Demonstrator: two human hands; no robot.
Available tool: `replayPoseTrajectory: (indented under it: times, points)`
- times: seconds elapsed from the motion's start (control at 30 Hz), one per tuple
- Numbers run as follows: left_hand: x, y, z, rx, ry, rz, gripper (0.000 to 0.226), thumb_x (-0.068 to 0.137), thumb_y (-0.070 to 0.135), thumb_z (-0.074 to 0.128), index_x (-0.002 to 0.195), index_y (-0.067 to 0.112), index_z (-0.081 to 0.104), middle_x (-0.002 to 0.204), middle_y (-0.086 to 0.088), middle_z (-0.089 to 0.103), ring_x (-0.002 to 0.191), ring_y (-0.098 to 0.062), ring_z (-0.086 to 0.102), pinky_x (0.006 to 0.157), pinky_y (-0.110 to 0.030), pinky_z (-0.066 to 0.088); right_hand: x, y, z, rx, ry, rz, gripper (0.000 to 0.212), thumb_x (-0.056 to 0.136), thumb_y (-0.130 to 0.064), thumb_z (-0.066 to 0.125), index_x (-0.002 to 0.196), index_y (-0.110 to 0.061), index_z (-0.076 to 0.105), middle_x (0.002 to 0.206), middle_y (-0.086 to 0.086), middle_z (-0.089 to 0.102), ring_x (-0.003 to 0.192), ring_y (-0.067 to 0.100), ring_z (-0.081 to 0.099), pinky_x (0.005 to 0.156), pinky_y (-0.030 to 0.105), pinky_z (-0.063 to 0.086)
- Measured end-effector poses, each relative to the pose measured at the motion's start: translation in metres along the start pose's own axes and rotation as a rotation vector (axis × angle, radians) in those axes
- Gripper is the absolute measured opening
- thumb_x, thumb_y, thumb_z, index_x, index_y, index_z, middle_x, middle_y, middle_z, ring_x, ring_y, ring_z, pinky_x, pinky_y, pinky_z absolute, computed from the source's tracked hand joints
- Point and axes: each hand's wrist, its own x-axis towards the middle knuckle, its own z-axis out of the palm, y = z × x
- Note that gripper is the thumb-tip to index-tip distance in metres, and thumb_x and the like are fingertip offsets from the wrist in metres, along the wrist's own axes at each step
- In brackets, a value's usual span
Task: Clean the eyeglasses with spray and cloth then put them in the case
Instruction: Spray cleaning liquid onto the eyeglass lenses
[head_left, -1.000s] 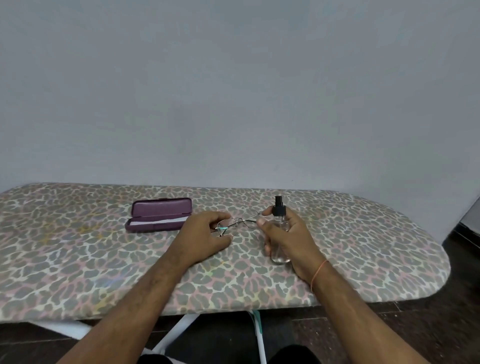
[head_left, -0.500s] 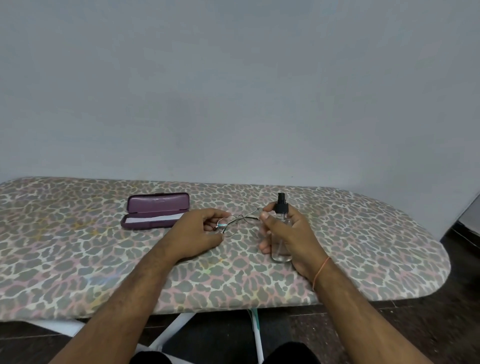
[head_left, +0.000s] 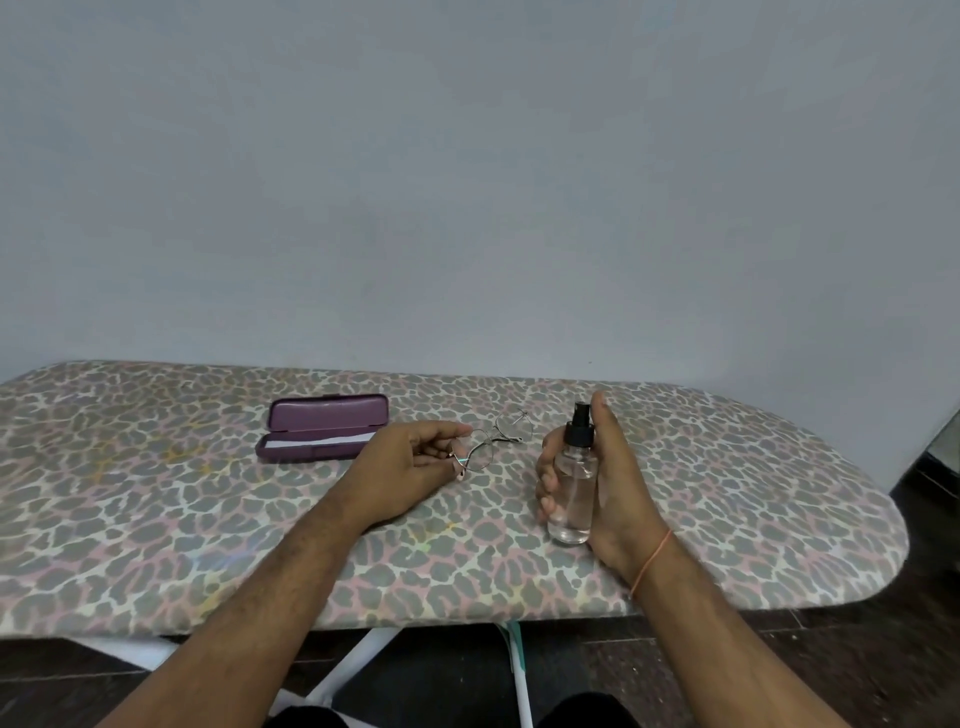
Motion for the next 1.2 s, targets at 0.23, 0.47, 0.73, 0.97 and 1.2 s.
replayPoseTrajectory:
  times: [0.23, 0.47, 0.73, 0.97, 1.2]
  points:
    - [0.000, 0.004, 0.000, -0.046, 0.104, 0.018, 0.038, 0.093, 0.005, 0.083, 0.126, 0.025, 0.080, 0.107, 0.004, 0.083, 0.098, -0.004, 0.078, 0.084, -0.010, 0.057, -0.005, -0.005, 0.021, -0.374, 0.172, -0.037, 0.081, 0.094, -0.082, 0.048, 0.074, -0.007, 0.070, 0.061, 0.017, 0.057, 0.047, 0.025, 0.052, 0.052, 0.030, 0.046]
    - [-0.002, 0.008, 0.002, -0.065, 0.144, 0.033, 0.033, 0.097, 0.005, 0.078, 0.119, 0.030, 0.080, 0.107, 0.007, 0.082, 0.089, 0.007, 0.077, 0.078, -0.009, 0.056, 0.001, 0.001, 0.034, -0.986, 0.353, -0.268, 0.082, 0.094, -0.084, 0.044, 0.067, -0.013, 0.075, 0.053, -0.003, 0.065, 0.050, 0.014, 0.058, 0.063, 0.036, 0.054]
    - [0.000, 0.008, 0.004, -0.143, 0.197, 0.021, 0.026, 0.096, 0.008, 0.081, 0.118, 0.021, 0.083, 0.099, 0.006, 0.082, 0.080, 0.007, 0.075, 0.072, -0.009, 0.055, 0.017, 0.012, 0.043, -1.164, 0.454, -0.261, 0.089, 0.087, -0.091, 0.038, 0.077, -0.008, 0.068, 0.077, 0.005, 0.077, 0.055, 0.024, 0.058, 0.059, 0.040, 0.051]
    - [0.005, 0.004, 0.004, -0.145, 0.225, 0.049, 0.025, 0.095, 0.010, 0.083, 0.116, 0.023, 0.084, 0.105, 0.001, 0.083, 0.098, -0.011, 0.078, 0.082, -0.010, 0.057, 0.020, 0.015, 0.045, -1.183, 0.474, -0.255, 0.080, 0.089, -0.083, 0.043, 0.077, -0.007, 0.066, 0.071, 0.007, 0.071, 0.051, 0.015, 0.047, 0.057, 0.035, 0.042]
    - [0.005, 0.002, 0.003, -0.150, 0.231, 0.054, 0.026, 0.095, 0.010, 0.082, 0.116, 0.026, 0.083, 0.106, 0.002, 0.083, 0.099, -0.010, 0.077, 0.084, -0.012, 0.057, 0.021, 0.012, 0.048, -1.192, 0.463, -0.233, 0.076, 0.087, -0.077, 0.042, 0.076, -0.006, 0.069, 0.075, 0.008, 0.074, 0.053, 0.016, 0.050, 0.066, 0.047, 0.058]
